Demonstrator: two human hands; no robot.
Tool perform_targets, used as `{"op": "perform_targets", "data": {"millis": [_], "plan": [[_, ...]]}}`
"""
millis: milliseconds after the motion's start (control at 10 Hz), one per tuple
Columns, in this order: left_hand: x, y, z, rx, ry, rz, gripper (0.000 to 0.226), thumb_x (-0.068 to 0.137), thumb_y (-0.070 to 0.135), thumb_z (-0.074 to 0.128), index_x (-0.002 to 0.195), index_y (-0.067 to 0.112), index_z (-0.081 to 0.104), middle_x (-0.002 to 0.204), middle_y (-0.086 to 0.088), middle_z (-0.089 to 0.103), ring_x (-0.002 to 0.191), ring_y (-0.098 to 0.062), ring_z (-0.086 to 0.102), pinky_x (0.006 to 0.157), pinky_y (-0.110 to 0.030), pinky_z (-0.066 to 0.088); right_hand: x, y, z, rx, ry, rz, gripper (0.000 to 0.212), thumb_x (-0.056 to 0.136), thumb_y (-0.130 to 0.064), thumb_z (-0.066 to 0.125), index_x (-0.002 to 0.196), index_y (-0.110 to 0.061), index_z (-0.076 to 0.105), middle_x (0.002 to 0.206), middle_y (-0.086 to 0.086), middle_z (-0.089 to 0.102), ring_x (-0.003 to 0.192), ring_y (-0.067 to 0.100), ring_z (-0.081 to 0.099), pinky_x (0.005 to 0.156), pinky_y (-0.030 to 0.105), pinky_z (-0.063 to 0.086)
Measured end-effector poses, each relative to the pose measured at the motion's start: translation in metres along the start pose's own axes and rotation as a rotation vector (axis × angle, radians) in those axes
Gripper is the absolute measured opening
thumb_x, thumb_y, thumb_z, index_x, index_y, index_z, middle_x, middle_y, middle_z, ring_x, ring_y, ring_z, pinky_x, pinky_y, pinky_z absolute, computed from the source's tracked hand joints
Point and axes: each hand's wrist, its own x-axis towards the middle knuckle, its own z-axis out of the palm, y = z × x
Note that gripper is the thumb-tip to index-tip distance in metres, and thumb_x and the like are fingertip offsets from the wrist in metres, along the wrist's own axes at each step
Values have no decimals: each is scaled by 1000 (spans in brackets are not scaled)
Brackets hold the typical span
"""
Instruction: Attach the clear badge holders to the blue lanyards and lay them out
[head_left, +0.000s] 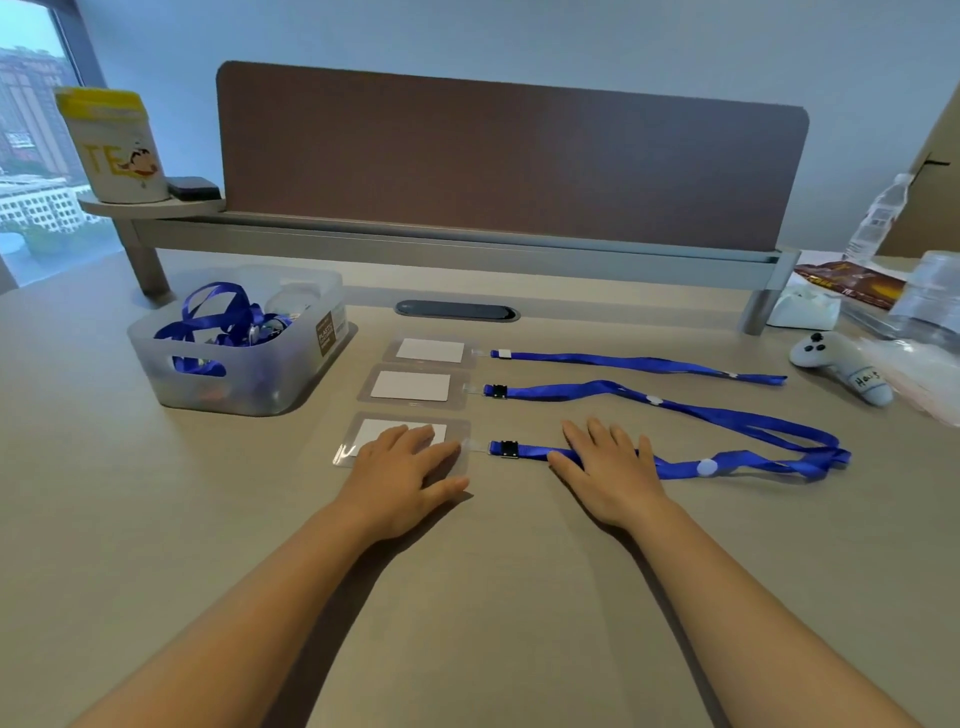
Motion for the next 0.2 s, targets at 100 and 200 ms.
{"op": "perform_targets", "data": {"millis": [100, 200], "plan": [[-6, 2, -8, -74, 84, 21, 53, 88, 45, 39, 135, 29, 21, 152, -2, 15, 139, -24, 10, 114, -43, 14, -9, -8, -9, 20, 117, -29, 60, 93, -48, 26, 146, -25, 11, 158, 5, 7, 145, 26, 5, 119, 51, 6], [-28, 8, -23, -186, 151, 78, 54, 85, 46, 43, 134, 31, 23, 150, 2, 19, 137, -16, 17, 112, -31, 21, -43, -17, -25, 181, 185, -170, 58, 94, -44, 29, 146, -24, 11, 158, -2, 8, 145, 18, 6, 119, 39, 9]]}}
